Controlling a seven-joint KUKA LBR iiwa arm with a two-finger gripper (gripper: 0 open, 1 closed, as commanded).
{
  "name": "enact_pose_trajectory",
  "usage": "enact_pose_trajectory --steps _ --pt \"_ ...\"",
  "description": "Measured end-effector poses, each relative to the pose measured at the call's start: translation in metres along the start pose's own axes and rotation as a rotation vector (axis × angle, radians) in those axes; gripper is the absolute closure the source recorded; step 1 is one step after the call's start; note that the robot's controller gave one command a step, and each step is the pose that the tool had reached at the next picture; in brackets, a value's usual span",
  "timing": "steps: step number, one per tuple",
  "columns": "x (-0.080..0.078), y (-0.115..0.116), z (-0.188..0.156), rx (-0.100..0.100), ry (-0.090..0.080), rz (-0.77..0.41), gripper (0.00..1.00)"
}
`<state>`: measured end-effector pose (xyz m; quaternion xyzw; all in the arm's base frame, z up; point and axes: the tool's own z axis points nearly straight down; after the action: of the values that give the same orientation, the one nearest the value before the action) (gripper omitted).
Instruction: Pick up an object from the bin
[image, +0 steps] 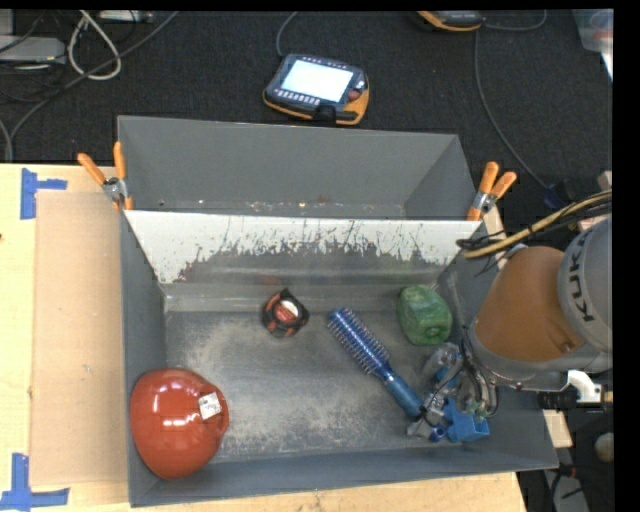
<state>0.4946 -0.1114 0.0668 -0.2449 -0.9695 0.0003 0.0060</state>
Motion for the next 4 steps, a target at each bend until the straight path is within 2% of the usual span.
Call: enact_pose_trajectory --steps 1,2,3,4 --pt "-0.058 0.090 -0.074 -0.002 -0.012 -0.509 0.00" --pt "0.002 0.038 -0.040 0.002 0.003 0.117 0.00" --pt "-0.061 0.116 -0.006 -0.009 -0.024 -0.283 0.00" --pt "0.022 0.057 -0.002 0.007 0.012 0.277 1.00"
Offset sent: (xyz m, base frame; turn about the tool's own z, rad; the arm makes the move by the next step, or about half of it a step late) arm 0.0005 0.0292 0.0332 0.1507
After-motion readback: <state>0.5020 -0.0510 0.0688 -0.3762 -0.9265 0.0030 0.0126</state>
